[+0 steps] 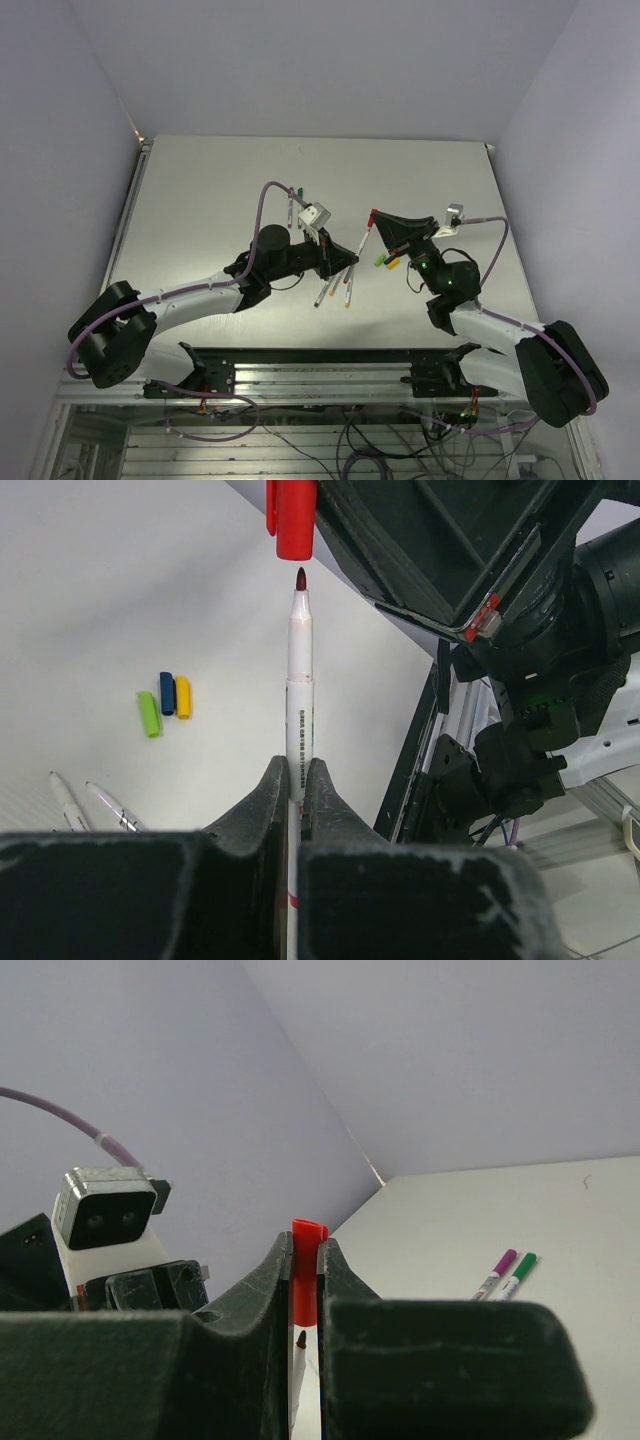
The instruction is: Insert the pens into the pen caps
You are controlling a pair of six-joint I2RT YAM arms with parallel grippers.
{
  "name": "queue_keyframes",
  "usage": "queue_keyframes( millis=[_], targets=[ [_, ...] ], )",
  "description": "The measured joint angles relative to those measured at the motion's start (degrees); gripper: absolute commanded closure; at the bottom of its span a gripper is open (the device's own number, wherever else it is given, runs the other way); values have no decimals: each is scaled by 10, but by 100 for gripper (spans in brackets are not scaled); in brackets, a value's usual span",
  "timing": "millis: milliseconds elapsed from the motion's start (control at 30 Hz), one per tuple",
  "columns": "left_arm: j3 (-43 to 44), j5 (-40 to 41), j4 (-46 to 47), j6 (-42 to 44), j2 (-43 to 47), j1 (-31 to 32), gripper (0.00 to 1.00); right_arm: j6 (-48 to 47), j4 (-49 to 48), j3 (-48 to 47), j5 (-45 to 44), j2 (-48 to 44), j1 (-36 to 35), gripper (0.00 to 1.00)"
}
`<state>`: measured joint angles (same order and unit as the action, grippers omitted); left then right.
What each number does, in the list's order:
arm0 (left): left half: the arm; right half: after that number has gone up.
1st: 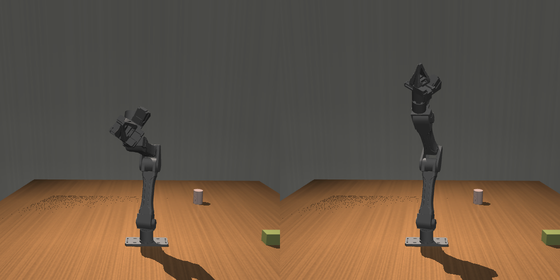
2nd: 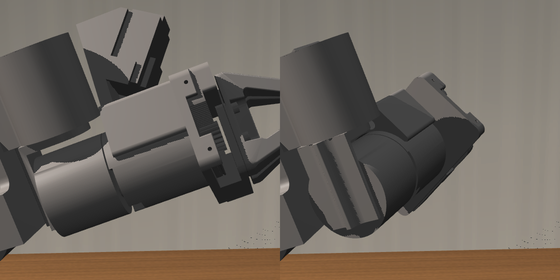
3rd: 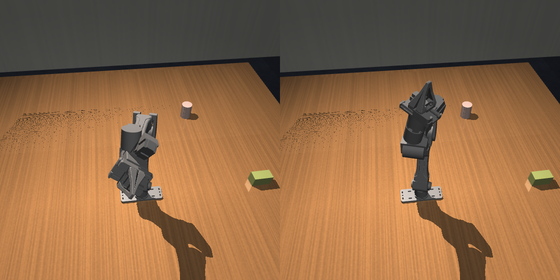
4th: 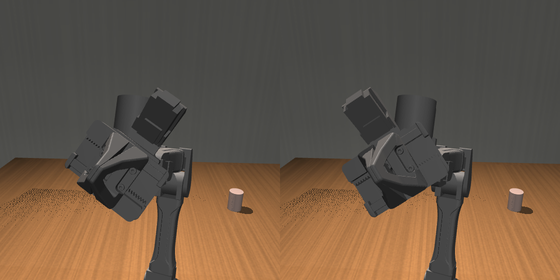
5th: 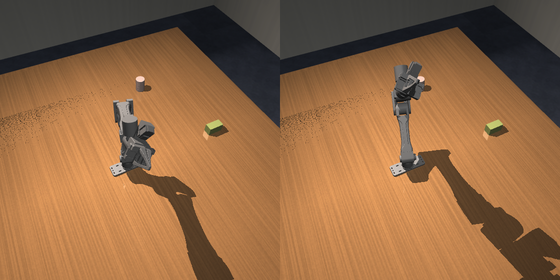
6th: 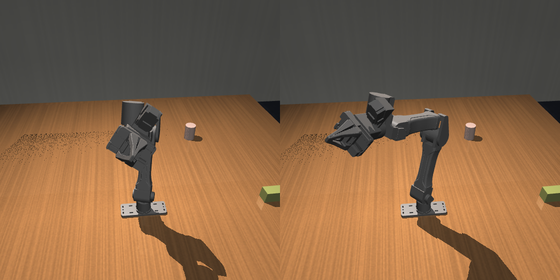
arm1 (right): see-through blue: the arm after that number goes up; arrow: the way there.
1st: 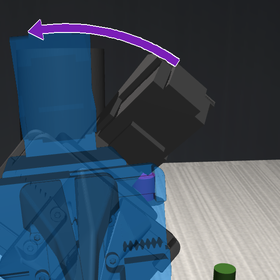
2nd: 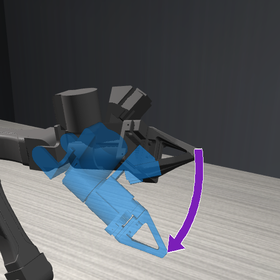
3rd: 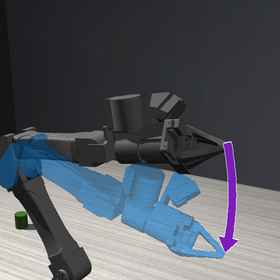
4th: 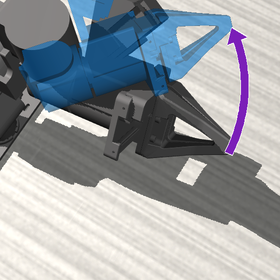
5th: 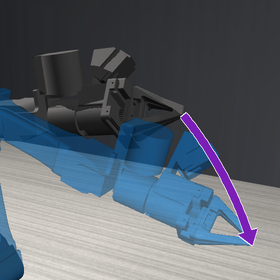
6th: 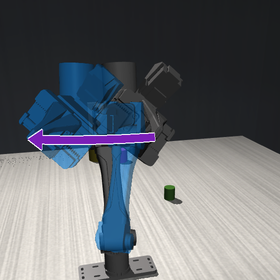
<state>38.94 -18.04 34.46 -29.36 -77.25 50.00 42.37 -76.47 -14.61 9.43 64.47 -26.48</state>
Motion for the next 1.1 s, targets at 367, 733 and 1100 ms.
queue_keyframes(
  millis=[367, 733, 1100],
  targets=[
    [-1, 3, 2, 0, 0, 0, 93, -2, 5, -2, 0, 0, 0, 100],
    [-12, 12, 13, 0, 0, 0, 93, -2, 5, -2, 2, 0, -3, 100],
    [-13, 14, 22, -3, 1, 0, 93, 3, -4, 0, -1, 16, -17, 100]
  ],
)
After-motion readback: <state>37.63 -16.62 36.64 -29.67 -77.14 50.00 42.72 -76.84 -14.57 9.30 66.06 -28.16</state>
